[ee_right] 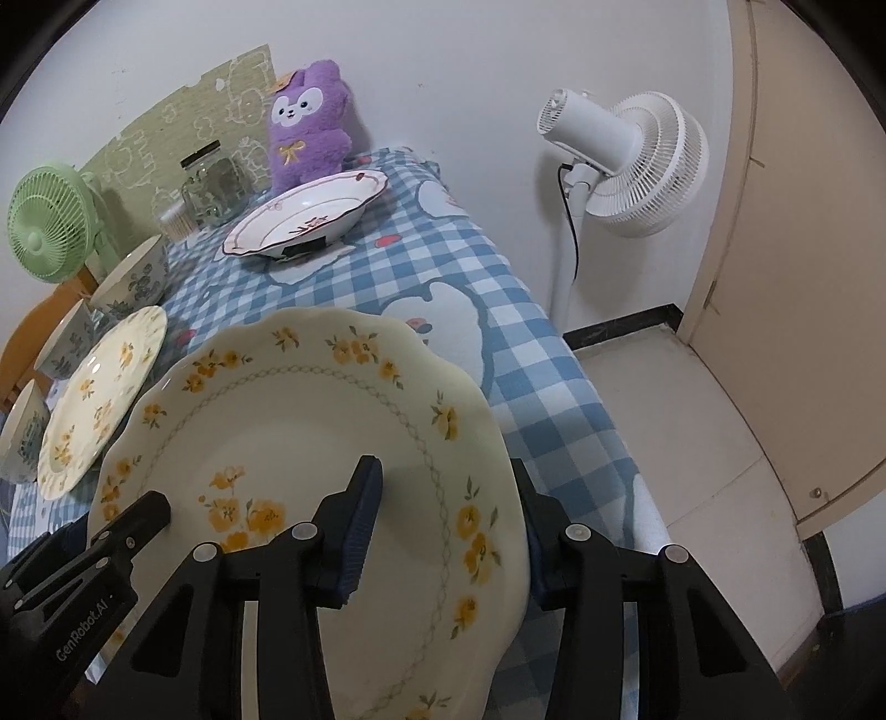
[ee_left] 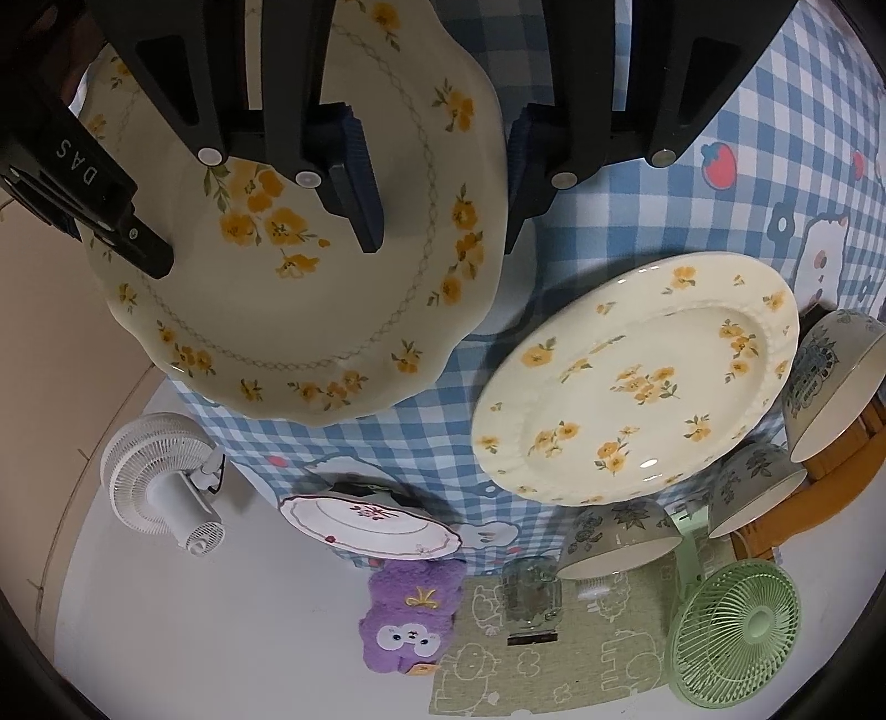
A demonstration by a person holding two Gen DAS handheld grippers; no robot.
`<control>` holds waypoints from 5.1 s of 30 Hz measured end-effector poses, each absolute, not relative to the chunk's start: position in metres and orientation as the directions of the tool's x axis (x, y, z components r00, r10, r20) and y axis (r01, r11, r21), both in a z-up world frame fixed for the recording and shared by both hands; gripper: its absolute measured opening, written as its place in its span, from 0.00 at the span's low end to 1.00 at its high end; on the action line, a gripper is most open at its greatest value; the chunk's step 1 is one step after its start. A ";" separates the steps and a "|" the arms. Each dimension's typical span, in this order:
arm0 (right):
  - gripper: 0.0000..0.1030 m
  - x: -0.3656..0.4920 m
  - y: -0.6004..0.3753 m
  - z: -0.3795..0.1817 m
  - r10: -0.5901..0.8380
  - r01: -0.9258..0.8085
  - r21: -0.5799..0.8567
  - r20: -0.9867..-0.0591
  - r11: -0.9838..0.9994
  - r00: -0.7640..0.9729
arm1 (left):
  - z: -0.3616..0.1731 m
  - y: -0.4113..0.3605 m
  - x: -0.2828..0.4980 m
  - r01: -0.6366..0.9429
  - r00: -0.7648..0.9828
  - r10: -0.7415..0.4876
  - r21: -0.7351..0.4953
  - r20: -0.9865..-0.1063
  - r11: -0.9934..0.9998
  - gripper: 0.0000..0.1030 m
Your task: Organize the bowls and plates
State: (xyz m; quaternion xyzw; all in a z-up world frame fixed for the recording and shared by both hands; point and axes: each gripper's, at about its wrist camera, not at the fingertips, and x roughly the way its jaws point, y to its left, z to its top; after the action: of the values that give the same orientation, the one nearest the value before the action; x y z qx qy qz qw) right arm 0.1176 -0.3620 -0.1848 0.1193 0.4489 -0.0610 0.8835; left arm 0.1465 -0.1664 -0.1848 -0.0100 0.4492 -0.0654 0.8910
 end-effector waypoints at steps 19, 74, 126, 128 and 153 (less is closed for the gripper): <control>0.79 0.118 -0.358 -0.173 -0.114 0.239 0.045 -0.785 0.970 0.609 | -0.185 -0.161 0.144 0.107 0.595 -0.105 -0.051 -0.797 0.993 0.72; 0.92 0.179 -0.218 -0.083 0.061 -0.057 0.029 -0.697 0.998 0.715 | -0.111 -0.053 0.171 -0.034 0.679 0.002 -0.028 -0.734 0.999 0.85; 0.70 0.281 -0.165 -0.181 0.134 -0.141 0.077 -0.878 0.987 0.460 | -0.186 -0.004 0.233 -0.185 0.488 0.026 -0.074 -0.873 0.980 0.67; 0.66 0.284 -0.164 -0.185 0.154 -0.149 0.097 -0.885 0.984 0.440 | -0.185 -0.003 0.234 -0.184 0.488 0.027 -0.073 -0.872 0.980 0.67; 0.50 0.263 -0.164 -0.180 0.180 -0.158 0.125 -0.895 0.980 0.408 | -0.183 -0.001 0.225 -0.187 0.488 0.059 -0.038 -0.871 0.982 0.66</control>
State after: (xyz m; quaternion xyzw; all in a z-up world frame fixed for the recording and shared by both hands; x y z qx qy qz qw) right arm 0.2626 -0.1638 -0.1801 0.0103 0.5347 0.1007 0.8390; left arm 0.2249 -0.0010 -0.1831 -0.0637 0.5010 0.0715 0.8601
